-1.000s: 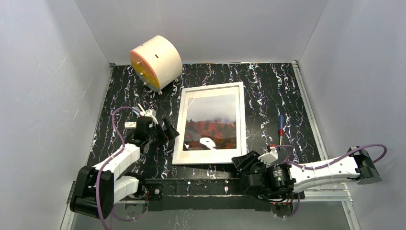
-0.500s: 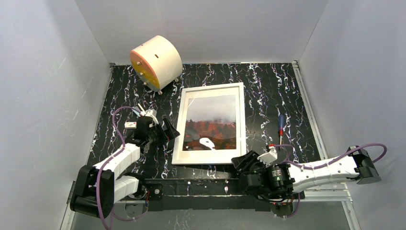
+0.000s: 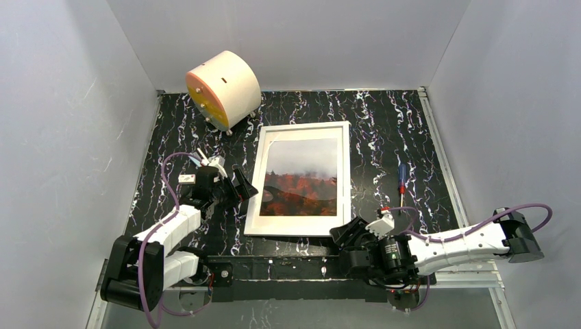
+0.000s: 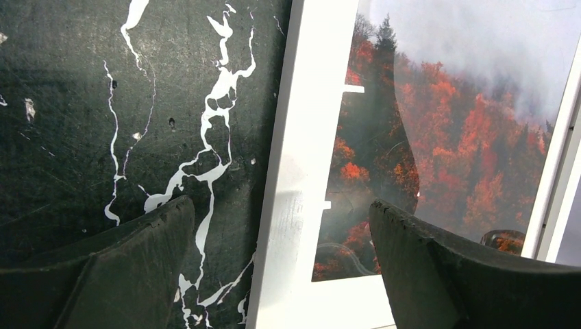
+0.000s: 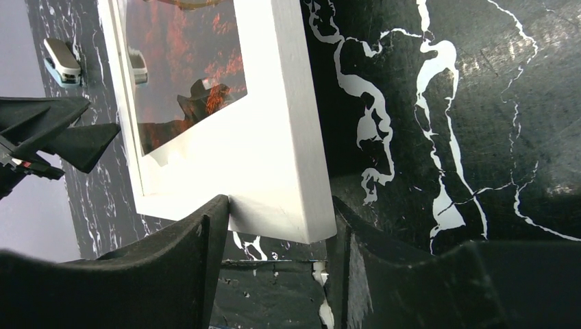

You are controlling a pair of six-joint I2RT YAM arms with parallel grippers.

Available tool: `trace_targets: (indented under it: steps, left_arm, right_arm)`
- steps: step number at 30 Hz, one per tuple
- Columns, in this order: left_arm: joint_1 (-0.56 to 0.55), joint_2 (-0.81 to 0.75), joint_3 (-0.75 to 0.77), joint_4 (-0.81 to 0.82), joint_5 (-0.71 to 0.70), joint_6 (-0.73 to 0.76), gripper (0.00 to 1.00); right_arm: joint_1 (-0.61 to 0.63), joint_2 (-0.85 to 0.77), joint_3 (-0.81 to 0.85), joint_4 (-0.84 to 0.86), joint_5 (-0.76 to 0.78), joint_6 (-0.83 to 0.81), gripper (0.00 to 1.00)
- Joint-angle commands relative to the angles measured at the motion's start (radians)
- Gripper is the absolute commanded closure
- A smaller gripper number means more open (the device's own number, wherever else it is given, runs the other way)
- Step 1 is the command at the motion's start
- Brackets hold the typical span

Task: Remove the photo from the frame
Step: Turn over the photo frame at the center of the board.

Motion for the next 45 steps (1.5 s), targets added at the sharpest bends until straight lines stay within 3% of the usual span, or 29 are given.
trace_targets:
  steps: [1, 23, 45]
  left_arm:
    - [0.004, 0.011, -0.026, -0.039, 0.017, -0.001, 0.04]
    - [0.002, 0.084, -0.054, 0.016, 0.065, -0.005, 0.08]
    - [0.002, 0.082, -0.044, 0.008, 0.065, -0.005, 0.08]
  right_arm:
    - [-0.001, 0.011, 0.018, -0.008, 0.018, 0.040, 0.41]
    - [-0.007, 0.082, -0.145, 0.273, -0.026, 0.117, 0.39]
    - [-0.007, 0.076, -0.141, 0.249, -0.046, 0.144, 0.29]
